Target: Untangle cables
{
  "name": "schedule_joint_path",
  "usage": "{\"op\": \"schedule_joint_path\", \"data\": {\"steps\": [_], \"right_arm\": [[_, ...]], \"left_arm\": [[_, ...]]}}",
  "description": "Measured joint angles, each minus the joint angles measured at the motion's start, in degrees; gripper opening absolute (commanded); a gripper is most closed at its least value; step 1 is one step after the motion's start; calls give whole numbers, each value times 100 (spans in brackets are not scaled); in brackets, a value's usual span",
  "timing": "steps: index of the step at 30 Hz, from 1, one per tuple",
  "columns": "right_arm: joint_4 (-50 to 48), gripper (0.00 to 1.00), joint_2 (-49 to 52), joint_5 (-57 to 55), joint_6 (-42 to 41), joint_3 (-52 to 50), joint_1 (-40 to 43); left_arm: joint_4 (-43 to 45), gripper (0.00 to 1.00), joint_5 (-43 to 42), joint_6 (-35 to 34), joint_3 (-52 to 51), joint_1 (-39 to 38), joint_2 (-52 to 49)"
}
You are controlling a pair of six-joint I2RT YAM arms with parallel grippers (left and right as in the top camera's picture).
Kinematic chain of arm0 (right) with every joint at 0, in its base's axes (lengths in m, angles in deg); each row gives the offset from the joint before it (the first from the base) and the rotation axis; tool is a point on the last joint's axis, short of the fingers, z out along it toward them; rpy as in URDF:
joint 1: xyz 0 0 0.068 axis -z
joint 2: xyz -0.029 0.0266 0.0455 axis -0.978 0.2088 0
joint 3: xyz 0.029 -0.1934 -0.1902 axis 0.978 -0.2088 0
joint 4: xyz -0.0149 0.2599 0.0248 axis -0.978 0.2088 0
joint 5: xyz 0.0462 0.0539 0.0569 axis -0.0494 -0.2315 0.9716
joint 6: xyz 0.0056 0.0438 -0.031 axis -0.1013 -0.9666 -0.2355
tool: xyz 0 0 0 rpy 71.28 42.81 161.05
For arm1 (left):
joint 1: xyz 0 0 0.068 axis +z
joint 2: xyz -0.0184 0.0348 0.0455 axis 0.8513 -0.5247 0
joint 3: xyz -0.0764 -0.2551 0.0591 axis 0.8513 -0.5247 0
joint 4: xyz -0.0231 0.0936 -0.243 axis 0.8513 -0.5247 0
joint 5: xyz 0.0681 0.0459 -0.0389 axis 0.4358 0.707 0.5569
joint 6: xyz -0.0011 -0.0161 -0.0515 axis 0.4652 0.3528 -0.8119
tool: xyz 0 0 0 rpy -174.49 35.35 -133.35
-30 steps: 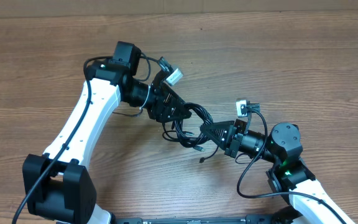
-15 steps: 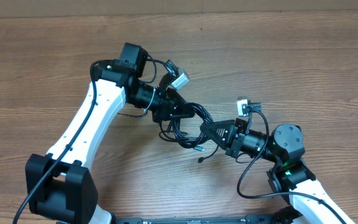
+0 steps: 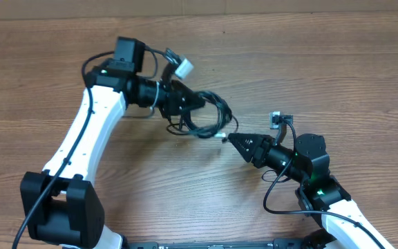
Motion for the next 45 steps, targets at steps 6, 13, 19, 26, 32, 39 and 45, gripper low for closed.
{"op": "schedule_joint_path", "data": {"steps": [6,13,19,26,32,39,45], "right_arm": [[-337,57,-2,114,-557,-7,0],[-605,80,-2,463,-1163,-7,0],[-369,100,-2,551,-1340,-4,0],[511,100,0,623,-1375,-7,0],[525,100,0,636,-1373,-7,0],[278,85,0,568,-1377,-11,0],[-450,65,-2,527,-1700,-11,0]], "left_arm": [[721,4,555,-1644,0,31,0],[863,4,1237,-2916,0,31,0],[863,4,1392,-3217,0,31,0],[850,4,1432,-3307,0,31,0],[811,4,1447,-3324,0,31,0],[828,4,1447,-3453,0,31,0],[1019,4,1502,-3928,0,31,0]]}}
